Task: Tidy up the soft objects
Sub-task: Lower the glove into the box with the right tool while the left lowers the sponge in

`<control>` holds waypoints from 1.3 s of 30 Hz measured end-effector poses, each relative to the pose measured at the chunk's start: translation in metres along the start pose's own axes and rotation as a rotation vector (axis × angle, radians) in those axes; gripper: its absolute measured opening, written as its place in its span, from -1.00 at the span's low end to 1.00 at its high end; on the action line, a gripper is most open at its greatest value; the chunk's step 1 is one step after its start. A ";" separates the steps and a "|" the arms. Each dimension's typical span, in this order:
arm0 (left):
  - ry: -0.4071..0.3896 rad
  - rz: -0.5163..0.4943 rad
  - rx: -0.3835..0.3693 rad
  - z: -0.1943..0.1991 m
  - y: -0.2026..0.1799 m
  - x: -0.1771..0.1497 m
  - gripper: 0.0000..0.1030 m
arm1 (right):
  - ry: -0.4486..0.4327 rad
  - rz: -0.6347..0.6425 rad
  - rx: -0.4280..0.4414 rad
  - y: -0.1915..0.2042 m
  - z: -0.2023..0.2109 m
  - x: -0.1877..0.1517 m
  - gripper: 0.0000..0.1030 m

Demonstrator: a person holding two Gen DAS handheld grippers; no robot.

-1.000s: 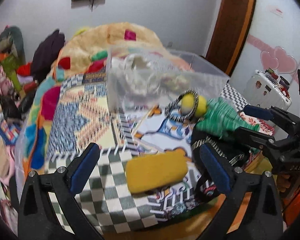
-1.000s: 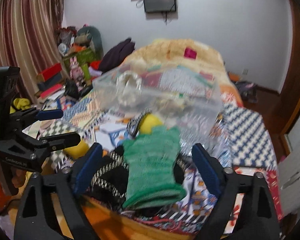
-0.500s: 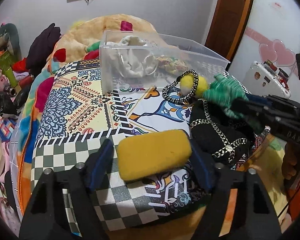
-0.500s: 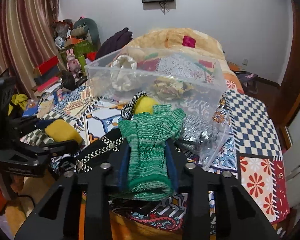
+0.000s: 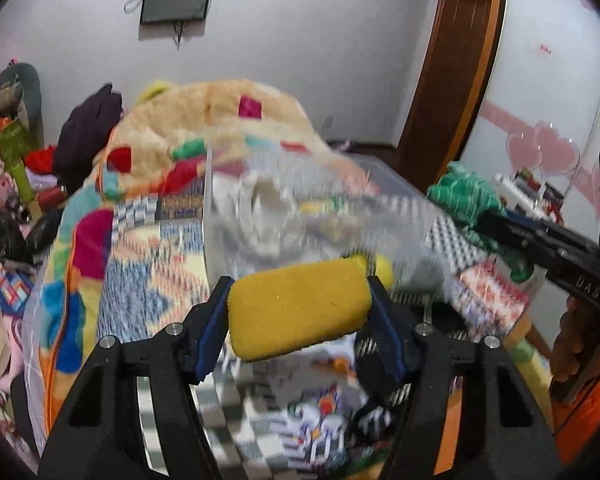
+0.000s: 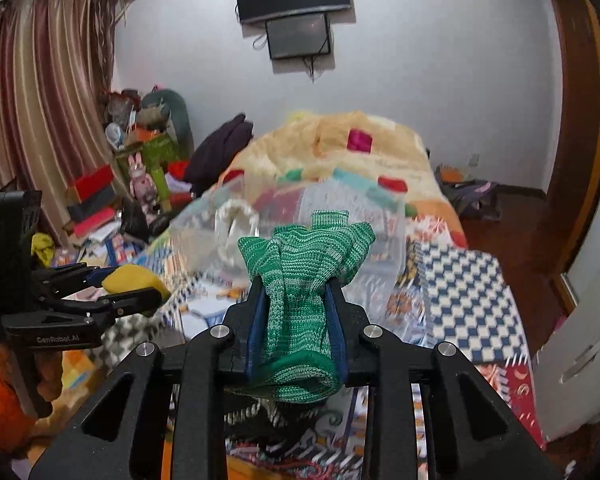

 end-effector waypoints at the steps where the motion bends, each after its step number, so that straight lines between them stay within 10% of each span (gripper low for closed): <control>1: -0.022 0.001 -0.004 0.004 -0.002 0.010 0.24 | -0.012 0.000 -0.002 -0.001 0.001 0.004 -0.50; 15: -0.042 0.030 0.013 -0.029 0.002 0.068 0.24 | -0.093 -0.035 -0.041 -0.016 -0.015 0.056 -0.50; 39: 0.111 0.018 0.104 -0.110 0.009 0.079 0.51 | 0.166 0.002 -0.082 -0.027 -0.103 0.050 -0.35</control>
Point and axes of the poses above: each gripper's, at about its wrist camera, not at the fingertips, and z roughly against the way its jaws point, y to its left, x to its top, the point moved 9 cm from there along -z, roughly the way its jaws point, and after that the axes turned 12 degrees about y, right-handed, at the moved point
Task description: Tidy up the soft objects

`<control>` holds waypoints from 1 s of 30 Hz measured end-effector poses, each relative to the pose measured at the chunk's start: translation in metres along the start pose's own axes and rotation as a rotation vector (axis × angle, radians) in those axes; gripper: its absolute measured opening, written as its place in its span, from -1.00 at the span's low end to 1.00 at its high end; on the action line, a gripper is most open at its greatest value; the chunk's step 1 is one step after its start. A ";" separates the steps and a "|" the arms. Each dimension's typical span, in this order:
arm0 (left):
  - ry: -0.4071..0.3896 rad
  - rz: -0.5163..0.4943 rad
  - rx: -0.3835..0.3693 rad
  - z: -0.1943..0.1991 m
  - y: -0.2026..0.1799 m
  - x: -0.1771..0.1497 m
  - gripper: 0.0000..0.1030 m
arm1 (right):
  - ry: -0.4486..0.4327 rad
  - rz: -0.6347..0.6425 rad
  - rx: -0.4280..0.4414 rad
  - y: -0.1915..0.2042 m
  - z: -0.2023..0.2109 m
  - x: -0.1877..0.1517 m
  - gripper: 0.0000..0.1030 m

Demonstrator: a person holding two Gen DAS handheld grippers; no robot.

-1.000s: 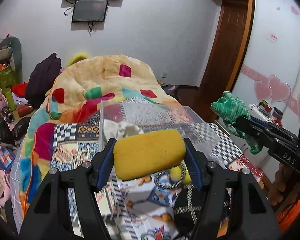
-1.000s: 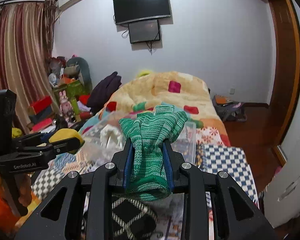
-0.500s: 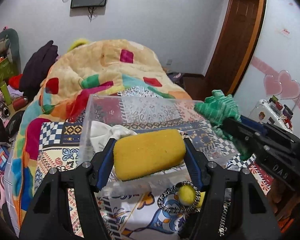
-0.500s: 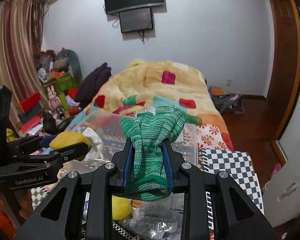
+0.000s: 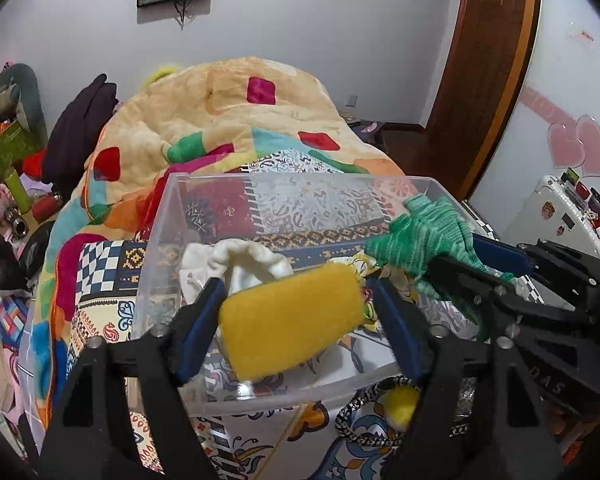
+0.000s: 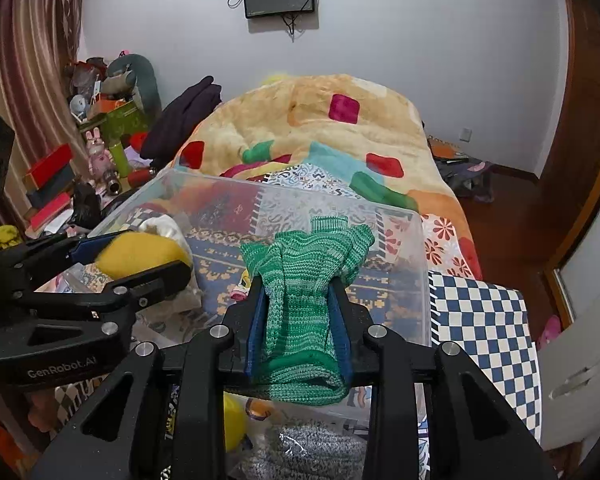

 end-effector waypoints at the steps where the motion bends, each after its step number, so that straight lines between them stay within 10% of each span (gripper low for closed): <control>1: -0.001 0.003 0.009 0.000 0.001 0.000 0.51 | 0.001 0.005 -0.005 0.001 0.000 0.000 -0.31; 17: -0.092 -0.021 -0.028 0.049 -0.009 -0.010 0.92 | -0.103 -0.020 -0.029 -0.014 0.044 -0.007 0.58; 30: -0.010 -0.157 -0.026 0.035 -0.037 -0.071 0.92 | -0.050 -0.050 -0.024 -0.024 0.046 -0.059 0.62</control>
Point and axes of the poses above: each gripper's, at about its wrist camera, not at the fingertips, and z roughly against the way its jaws point, y to its left, x to its top, the point moved 9 cm from there along -z, roughly the way its jaws point, and after that the axes turned 12 degrees about y, right-handed, at the moved point
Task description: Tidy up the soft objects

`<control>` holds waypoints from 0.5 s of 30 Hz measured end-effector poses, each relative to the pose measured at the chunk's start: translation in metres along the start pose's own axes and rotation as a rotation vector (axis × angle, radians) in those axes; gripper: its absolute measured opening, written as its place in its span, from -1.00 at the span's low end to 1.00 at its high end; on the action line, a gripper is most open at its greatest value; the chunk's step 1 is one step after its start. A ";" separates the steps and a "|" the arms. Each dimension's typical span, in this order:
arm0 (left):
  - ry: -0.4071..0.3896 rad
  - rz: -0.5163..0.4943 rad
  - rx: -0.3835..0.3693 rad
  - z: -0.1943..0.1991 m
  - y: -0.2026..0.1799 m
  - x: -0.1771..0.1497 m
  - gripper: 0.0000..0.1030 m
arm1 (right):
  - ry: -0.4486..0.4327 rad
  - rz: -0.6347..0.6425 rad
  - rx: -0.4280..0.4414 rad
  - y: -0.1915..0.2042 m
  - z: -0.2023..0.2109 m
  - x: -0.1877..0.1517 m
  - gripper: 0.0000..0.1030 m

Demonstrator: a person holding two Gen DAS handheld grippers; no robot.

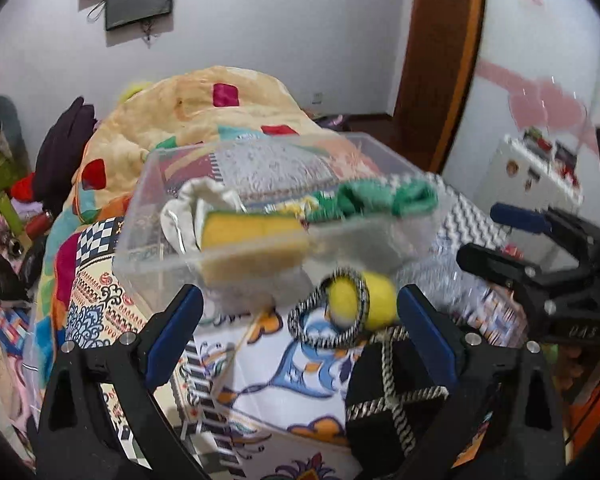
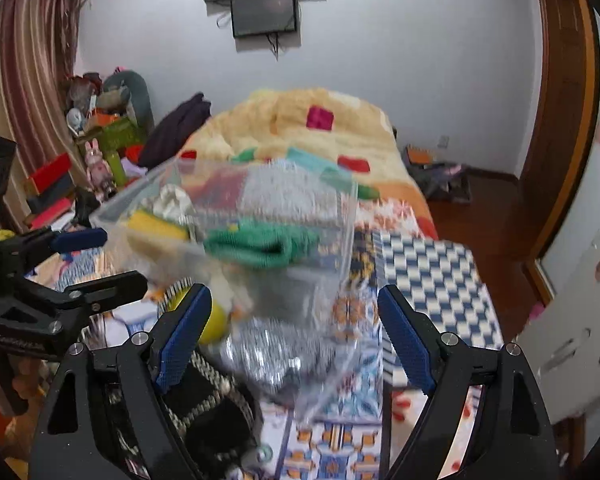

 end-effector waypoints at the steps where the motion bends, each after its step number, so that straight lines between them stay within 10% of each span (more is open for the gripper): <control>1: 0.008 -0.019 0.015 -0.003 -0.003 -0.005 0.92 | 0.014 -0.008 0.009 -0.001 -0.004 -0.004 0.62; 15: 0.110 -0.034 -0.094 -0.036 -0.015 -0.021 -0.34 | 0.131 -0.045 0.066 0.002 -0.034 -0.039 0.39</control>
Point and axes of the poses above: each gripper's, at about its wrist camera, not at the fingertips, and z roughly against the way its jaws point, y to its left, x to its top, the point moved 9 cm from there along -z, roughly the way its jaws point, and after that the axes turned 12 degrees about y, right-handed, at the moved point
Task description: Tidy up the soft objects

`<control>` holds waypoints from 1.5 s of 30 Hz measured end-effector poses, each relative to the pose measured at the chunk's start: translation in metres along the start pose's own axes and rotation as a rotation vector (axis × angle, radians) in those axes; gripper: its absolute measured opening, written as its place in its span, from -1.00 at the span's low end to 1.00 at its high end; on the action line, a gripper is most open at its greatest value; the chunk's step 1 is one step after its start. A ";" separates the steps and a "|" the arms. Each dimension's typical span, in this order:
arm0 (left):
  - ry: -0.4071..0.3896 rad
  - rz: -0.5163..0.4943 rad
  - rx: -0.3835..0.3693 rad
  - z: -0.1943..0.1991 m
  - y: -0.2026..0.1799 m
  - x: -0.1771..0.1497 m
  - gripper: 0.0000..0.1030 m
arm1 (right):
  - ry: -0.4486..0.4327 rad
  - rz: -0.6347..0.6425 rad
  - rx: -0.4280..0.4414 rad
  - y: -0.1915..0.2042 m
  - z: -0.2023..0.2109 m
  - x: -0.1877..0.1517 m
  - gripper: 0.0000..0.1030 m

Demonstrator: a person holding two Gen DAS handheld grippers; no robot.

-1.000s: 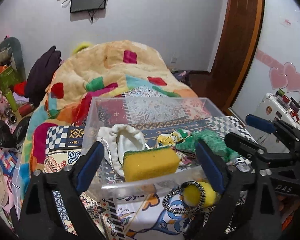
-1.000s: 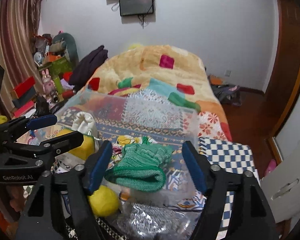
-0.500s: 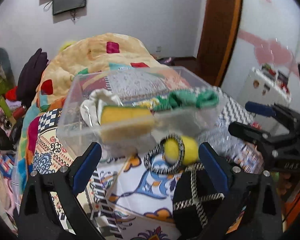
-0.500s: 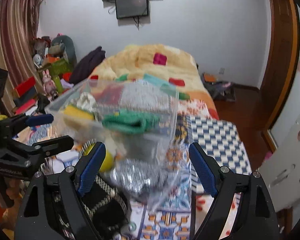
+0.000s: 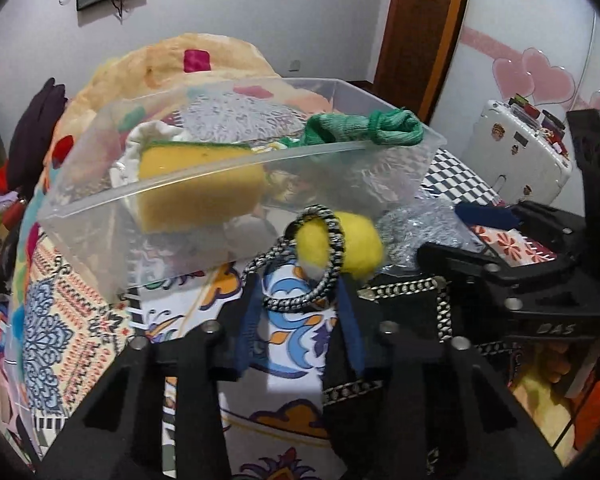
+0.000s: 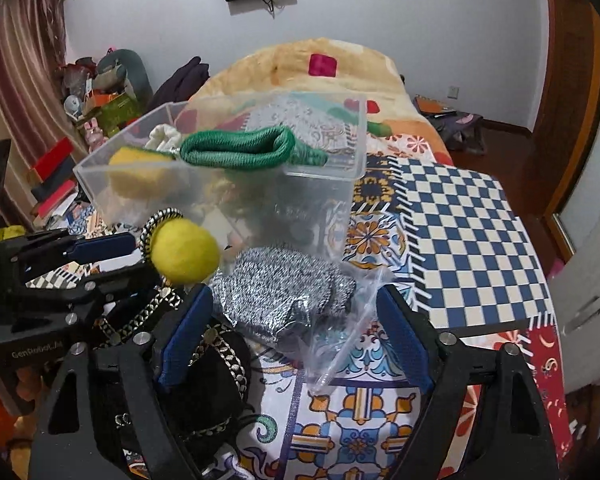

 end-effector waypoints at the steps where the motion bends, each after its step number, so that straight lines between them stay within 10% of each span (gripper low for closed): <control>1: -0.003 -0.003 0.000 0.000 -0.002 0.001 -0.34 | 0.004 0.003 0.001 0.001 -0.001 -0.002 0.33; 12: -0.004 -0.042 0.002 -0.004 -0.017 0.004 -0.84 | -0.021 -0.003 -0.004 -0.004 0.006 -0.002 -0.37; 45: -0.345 0.063 0.071 0.128 0.032 0.033 -0.89 | -0.317 0.035 0.015 0.020 0.104 0.043 -0.42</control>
Point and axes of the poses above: each gripper's, at about its wrist camera, not at the fingertips, and z roughly against the way its jaws point, y to its left, x to its top, the point moved 9 cm from there along -z, roughly the way its jaws point, and after that the axes turned 12 degrees about y, right-handed, at the moved point
